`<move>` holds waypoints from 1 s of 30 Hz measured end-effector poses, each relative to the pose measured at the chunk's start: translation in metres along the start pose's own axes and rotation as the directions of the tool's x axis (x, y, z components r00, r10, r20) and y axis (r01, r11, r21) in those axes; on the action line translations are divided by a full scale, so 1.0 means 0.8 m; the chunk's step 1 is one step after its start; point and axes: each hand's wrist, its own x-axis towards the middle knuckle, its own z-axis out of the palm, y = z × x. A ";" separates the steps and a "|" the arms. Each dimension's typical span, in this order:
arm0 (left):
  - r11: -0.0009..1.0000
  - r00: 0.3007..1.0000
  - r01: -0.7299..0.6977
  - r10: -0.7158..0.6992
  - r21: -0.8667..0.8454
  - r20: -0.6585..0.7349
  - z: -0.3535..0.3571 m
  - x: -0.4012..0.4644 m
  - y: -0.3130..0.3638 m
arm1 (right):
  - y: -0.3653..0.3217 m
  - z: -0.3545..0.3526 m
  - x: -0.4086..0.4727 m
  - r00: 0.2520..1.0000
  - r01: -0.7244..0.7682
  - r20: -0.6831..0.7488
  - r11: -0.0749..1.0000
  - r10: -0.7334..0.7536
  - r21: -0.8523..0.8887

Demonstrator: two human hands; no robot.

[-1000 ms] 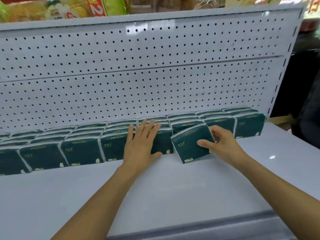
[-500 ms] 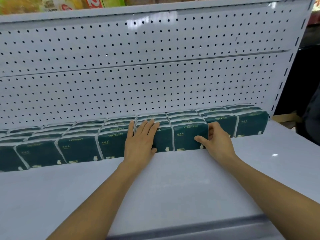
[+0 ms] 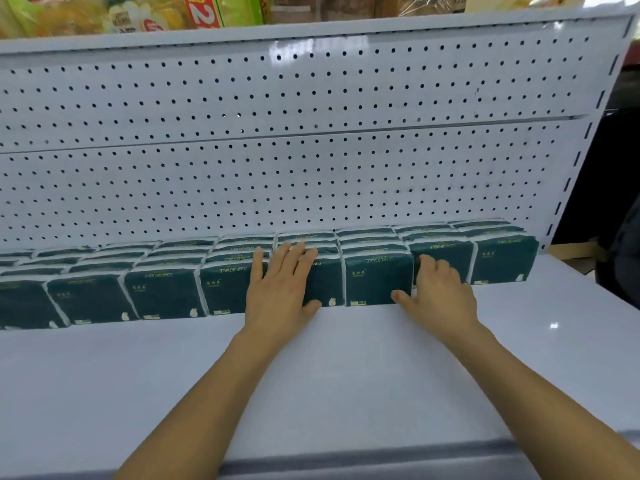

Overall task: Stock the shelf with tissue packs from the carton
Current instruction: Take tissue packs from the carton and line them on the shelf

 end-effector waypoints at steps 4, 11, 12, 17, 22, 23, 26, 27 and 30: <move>0.994 0.990 0.023 -0.038 -0.110 -0.132 -0.013 -0.052 0.005 | -0.018 -0.008 -0.042 0.965 0.233 -0.127 0.972 -0.231 0.007; 0.945 0.914 0.159 -0.250 -0.287 -0.318 -0.066 -0.165 -0.011 | -0.088 0.004 -0.115 0.771 0.616 -0.387 0.746 -0.505 0.253; 0.941 0.906 0.191 -0.279 -0.280 -0.318 -0.075 -0.183 -0.019 | -0.102 0.005 -0.127 0.763 0.633 -0.393 0.717 -0.514 0.292; 0.953 0.903 0.280 -0.303 -0.117 -0.305 -0.108 -0.284 -0.092 | -0.190 0.016 -0.188 0.644 0.764 -0.405 0.566 -0.649 0.308; 0.912 0.882 0.410 -0.386 0.035 -0.271 -0.152 -0.401 -0.184 | -0.312 0.041 -0.267 0.450 0.892 -0.431 0.364 -0.782 0.269; 0.901 0.880 0.427 -0.394 0.077 -0.265 -0.161 -0.426 -0.204 | -0.340 0.048 -0.287 0.419 0.905 -0.437 0.326 -0.796 0.273; 0.856 0.868 0.484 -0.443 0.181 -0.225 -0.183 -0.504 -0.265 | -0.424 0.071 -0.350 0.385 0.916 -0.412 0.286 -0.826 0.281; 0.838 0.858 0.507 -0.469 0.201 -0.211 -0.188 -0.531 -0.285 | -0.450 0.080 -0.371 0.378 0.916 -0.387 0.280 -0.841 0.286; 0.774 0.816 0.577 -0.559 0.262 -0.148 -0.203 -0.608 -0.340 | -0.523 0.110 -0.430 0.348 0.921 -0.315 0.259 -0.883 0.290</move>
